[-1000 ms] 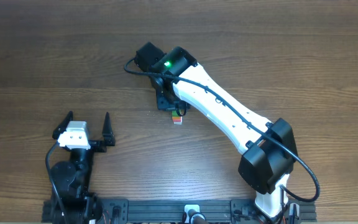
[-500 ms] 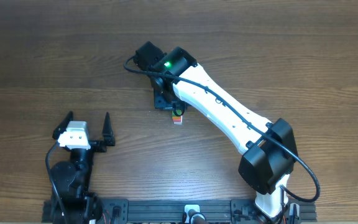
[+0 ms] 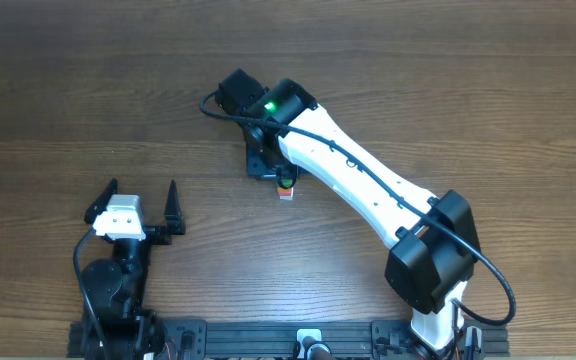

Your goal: Stack Cubes

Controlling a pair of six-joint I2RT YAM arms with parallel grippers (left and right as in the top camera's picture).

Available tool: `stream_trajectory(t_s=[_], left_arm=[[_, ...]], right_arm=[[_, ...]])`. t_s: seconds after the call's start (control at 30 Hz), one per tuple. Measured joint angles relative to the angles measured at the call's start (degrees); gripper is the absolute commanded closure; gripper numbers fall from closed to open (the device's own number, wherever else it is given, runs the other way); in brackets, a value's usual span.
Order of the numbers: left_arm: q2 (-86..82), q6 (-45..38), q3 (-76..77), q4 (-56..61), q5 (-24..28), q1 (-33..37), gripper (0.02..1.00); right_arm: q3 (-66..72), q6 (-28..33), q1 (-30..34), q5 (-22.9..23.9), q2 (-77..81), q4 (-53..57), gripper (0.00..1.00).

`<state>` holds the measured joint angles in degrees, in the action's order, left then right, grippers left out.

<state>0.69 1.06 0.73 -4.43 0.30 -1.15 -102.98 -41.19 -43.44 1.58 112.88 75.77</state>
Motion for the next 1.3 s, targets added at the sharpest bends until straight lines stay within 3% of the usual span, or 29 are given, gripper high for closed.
stream_trajectory(t_s=[1.3], left_arm=[[0.0,0.0,0.0,0.0,0.0,0.0,0.018]], right_arm=[[9.5,-0.9,1.1,-0.2,-7.3,-6.1,0.991]])
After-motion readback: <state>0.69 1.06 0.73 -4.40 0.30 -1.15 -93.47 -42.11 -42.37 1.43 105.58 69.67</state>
